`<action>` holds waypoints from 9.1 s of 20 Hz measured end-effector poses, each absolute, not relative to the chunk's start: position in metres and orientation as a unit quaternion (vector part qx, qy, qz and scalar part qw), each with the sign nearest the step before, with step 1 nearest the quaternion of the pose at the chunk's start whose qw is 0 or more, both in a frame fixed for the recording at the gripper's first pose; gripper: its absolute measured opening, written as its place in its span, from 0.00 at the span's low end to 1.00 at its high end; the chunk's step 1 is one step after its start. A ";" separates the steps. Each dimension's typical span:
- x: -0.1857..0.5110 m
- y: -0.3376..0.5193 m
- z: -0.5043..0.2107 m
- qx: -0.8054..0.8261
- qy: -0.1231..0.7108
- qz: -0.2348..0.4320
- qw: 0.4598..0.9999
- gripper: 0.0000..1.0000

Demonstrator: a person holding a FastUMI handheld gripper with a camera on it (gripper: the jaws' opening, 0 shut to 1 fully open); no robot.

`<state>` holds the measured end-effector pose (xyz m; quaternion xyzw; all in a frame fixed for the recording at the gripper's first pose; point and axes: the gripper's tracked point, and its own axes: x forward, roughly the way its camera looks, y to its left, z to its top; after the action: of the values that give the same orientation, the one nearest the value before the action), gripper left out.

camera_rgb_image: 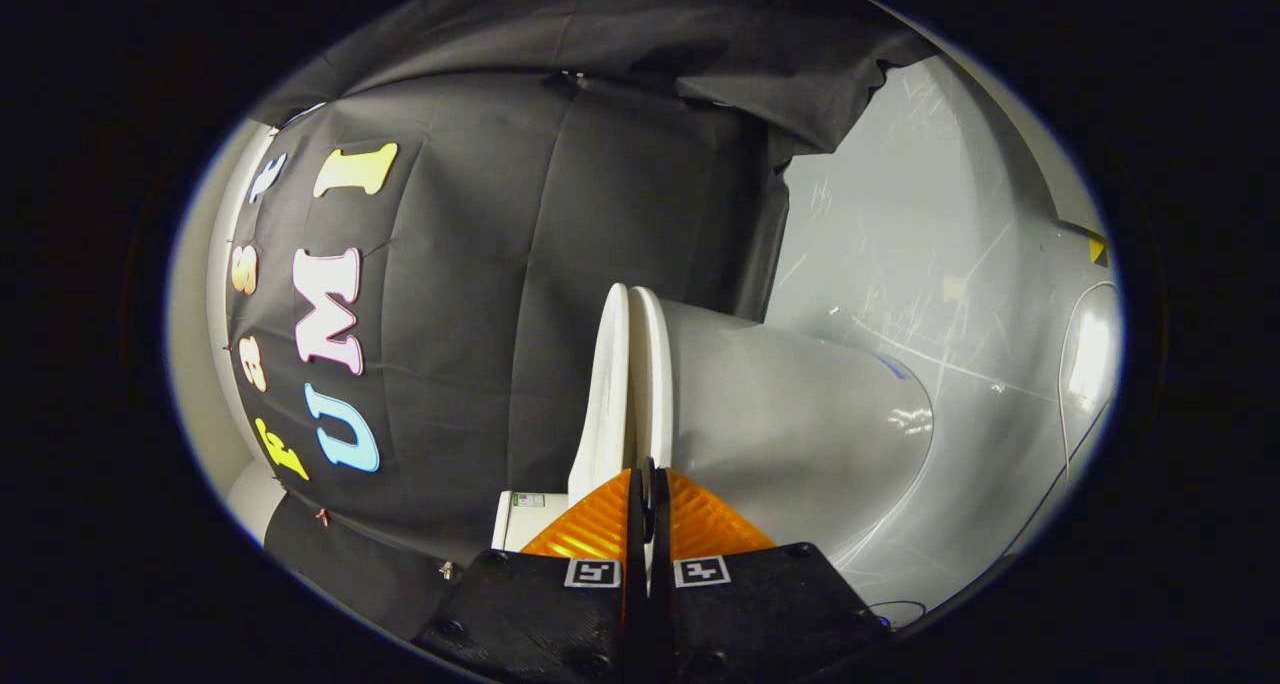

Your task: Open the toilet lid.

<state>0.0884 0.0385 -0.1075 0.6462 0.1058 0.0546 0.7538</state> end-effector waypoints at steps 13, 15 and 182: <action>0.089 0.045 -0.075 0.619 0.097 0.068 0.777 0.05; 0.087 0.045 -0.065 0.612 0.092 0.070 0.782 0.05; 0.032 0.487 0.264 -0.033 -0.053 0.073 0.995 0.98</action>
<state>0.0316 0.4874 0.2636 -0.0335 -0.0528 0.0730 0.9954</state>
